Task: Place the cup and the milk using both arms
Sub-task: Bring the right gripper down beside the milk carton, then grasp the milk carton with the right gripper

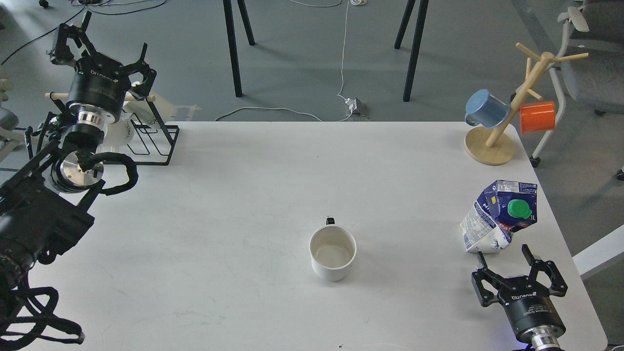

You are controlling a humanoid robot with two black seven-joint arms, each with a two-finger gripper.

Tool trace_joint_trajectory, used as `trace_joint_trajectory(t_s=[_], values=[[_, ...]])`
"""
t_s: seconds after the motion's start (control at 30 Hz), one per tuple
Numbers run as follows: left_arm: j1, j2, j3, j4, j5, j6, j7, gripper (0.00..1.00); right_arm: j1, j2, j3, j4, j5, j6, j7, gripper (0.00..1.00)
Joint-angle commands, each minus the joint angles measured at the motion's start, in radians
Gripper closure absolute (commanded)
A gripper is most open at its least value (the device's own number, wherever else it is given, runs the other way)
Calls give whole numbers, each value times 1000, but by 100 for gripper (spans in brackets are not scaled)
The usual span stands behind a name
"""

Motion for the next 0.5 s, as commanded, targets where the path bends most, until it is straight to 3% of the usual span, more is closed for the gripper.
trace_joint_trajectory(t_s=[0.0, 0.27, 0.33, 0.47], values=[[0, 2, 0, 0, 1, -1, 0, 1, 15, 2, 2, 1, 0, 0, 0, 16], [1, 5, 2, 0, 2, -1, 1, 1, 78, 28, 4, -9, 1, 0, 8, 30], [1, 5, 2, 0, 2, 1, 1, 1, 93, 28, 7, -12, 0, 0, 8, 37], [1, 3, 2, 2, 4, 4, 1, 1, 106, 28, 7, -12, 0, 0, 8, 60]])
